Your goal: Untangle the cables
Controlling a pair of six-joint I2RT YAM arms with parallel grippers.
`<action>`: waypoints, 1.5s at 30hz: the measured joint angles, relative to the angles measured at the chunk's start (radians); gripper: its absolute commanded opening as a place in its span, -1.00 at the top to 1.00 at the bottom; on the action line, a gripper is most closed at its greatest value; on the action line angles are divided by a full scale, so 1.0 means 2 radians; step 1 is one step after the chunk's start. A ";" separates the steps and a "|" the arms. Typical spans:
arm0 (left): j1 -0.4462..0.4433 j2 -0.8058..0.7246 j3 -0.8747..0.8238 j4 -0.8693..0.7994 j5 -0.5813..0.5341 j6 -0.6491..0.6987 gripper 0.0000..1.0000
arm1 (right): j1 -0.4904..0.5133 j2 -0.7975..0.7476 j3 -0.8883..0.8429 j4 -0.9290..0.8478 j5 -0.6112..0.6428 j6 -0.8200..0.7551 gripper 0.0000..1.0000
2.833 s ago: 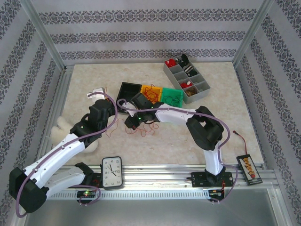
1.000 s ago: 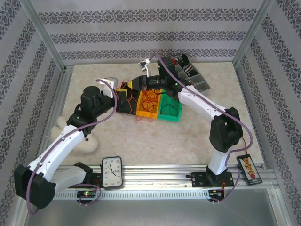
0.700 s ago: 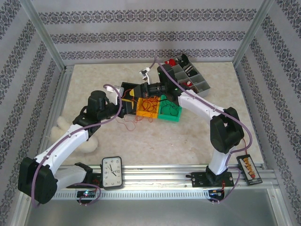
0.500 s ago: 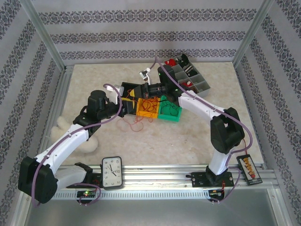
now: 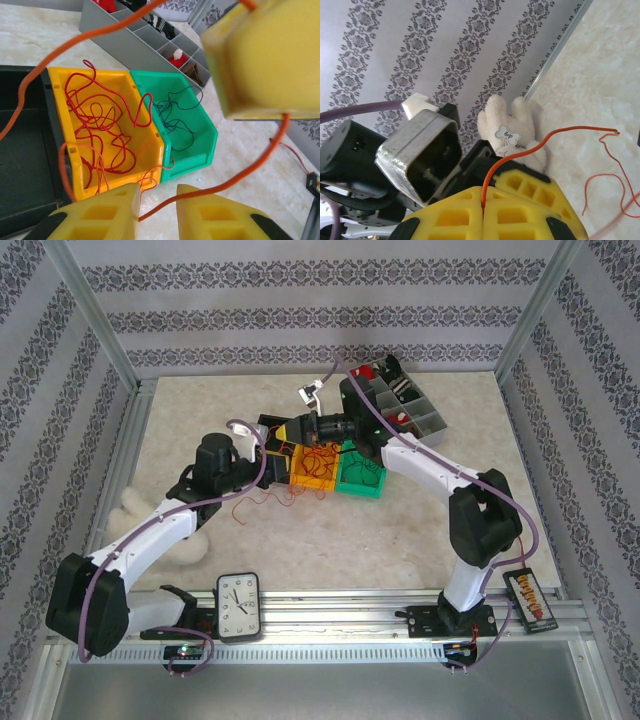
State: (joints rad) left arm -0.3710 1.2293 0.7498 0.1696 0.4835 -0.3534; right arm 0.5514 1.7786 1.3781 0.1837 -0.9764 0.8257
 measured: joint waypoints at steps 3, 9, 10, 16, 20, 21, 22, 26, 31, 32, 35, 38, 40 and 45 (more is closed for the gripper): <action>0.000 -0.001 0.000 0.002 -0.006 -0.003 0.99 | -0.002 0.000 -0.009 0.008 -0.004 0.007 1.00; 0.000 -0.044 0.008 -0.031 0.005 -0.001 1.00 | -0.015 -0.032 -0.075 0.009 -0.006 0.004 0.80; 0.000 -0.060 0.012 -0.043 0.012 0.001 1.00 | -0.019 -0.041 -0.089 0.003 -0.005 0.002 0.51; 0.000 -0.142 0.022 -0.086 0.026 0.000 1.00 | -0.025 -0.084 -0.127 -0.081 0.046 -0.073 -0.27; 0.000 -0.164 0.023 -0.090 0.022 -0.002 1.00 | -0.011 -0.078 -0.119 -0.170 0.119 -0.150 -0.31; 0.000 -0.163 0.024 -0.090 0.021 -0.002 1.00 | -0.004 -0.069 -0.113 -0.192 0.141 -0.169 -0.31; 0.000 -0.160 0.025 -0.091 0.020 -0.003 1.00 | 0.005 -0.058 -0.107 -0.211 0.163 -0.185 -0.31; 0.000 -0.148 0.031 -0.092 0.019 -0.005 1.00 | 0.033 -0.017 -0.091 -0.261 0.245 -0.231 -0.32; 0.000 -0.145 0.034 -0.094 0.018 -0.005 1.00 | 0.040 0.009 -0.079 -0.290 0.307 -0.256 -0.33; 0.000 -0.145 0.035 -0.094 0.018 -0.005 1.00 | 0.040 0.013 -0.075 -0.291 0.314 -0.258 -0.33; 0.000 -0.145 0.035 -0.094 0.018 -0.005 1.00 | 0.040 0.022 -0.069 -0.292 0.328 -0.260 -0.32; 0.000 -0.145 0.035 -0.094 0.018 -0.005 1.00 | 0.040 0.035 -0.065 -0.291 0.329 -0.258 -0.30; 0.000 -0.145 0.035 -0.094 0.018 -0.006 1.00 | 0.041 0.041 -0.065 -0.282 0.328 -0.254 -0.24; 0.000 -0.145 0.035 -0.094 0.018 -0.008 1.00 | 0.043 0.062 -0.056 -0.255 0.319 -0.235 0.11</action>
State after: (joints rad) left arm -0.3710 0.9398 0.8196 -0.0189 0.5198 -0.3691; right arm 0.6380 1.9030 1.2667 -0.3264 -0.3382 0.3561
